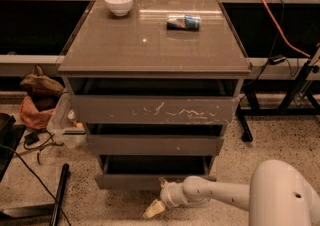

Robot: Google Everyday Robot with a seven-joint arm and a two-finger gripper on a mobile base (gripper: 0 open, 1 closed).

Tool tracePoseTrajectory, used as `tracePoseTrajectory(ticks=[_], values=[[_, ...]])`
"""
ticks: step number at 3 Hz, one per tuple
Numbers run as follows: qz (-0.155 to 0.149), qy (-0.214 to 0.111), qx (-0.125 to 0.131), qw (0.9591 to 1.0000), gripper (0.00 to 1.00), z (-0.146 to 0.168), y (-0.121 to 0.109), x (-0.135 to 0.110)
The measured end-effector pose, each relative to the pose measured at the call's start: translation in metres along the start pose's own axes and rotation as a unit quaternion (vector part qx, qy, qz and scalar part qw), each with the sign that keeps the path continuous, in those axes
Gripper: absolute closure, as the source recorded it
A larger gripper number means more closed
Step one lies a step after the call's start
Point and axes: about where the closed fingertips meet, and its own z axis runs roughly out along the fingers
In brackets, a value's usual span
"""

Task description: Close bottom drawer

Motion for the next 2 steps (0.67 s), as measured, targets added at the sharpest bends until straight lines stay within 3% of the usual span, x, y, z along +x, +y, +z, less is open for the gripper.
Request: tracePoseTrajectory(ticks=[1,2], values=[[-0.015,0.003,0.018,0.9997,0.0,0.0058,-0.0347,-0.0075],[-0.015,0.003,0.018,0.9997,0.0,0.0058,-0.0347,-0.0075]])
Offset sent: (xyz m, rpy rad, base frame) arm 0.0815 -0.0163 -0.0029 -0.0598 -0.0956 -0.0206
